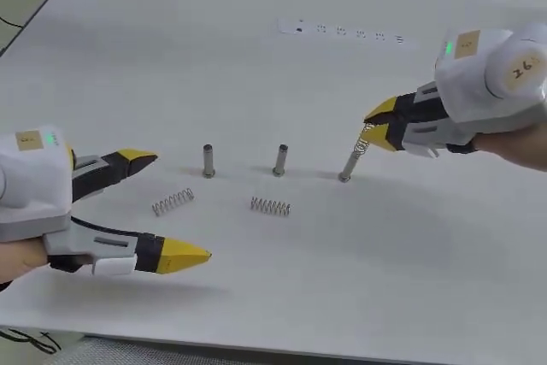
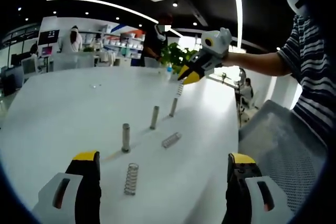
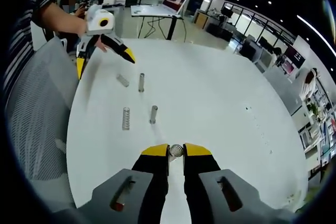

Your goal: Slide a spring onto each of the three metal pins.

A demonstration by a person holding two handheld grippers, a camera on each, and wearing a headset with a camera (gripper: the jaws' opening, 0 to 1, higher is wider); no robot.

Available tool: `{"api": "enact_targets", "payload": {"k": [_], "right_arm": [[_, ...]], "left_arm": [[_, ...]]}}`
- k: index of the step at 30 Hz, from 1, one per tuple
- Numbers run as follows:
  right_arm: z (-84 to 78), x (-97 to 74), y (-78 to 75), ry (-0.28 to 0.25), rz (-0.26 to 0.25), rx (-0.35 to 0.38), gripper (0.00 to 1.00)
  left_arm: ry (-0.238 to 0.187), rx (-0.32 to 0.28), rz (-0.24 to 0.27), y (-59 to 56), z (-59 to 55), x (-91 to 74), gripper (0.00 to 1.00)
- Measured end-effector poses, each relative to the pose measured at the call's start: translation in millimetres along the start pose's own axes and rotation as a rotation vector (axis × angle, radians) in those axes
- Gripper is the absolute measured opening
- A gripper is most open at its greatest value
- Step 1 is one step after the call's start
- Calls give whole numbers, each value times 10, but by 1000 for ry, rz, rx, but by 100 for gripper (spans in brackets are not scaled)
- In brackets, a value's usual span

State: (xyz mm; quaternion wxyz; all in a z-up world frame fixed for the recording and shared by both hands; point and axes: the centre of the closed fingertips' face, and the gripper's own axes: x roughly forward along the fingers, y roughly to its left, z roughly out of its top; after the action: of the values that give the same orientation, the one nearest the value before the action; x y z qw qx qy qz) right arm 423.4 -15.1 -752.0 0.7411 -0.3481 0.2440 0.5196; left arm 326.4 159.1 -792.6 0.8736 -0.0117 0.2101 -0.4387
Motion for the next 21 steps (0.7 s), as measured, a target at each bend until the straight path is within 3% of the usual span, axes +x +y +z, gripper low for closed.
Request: {"api": "enact_targets", "payload": {"k": [21], "right_arm": [[-95,114,20,20,8,15,7]], "left_arm": [[4,-5,11,22,-17,-38,98]]}}
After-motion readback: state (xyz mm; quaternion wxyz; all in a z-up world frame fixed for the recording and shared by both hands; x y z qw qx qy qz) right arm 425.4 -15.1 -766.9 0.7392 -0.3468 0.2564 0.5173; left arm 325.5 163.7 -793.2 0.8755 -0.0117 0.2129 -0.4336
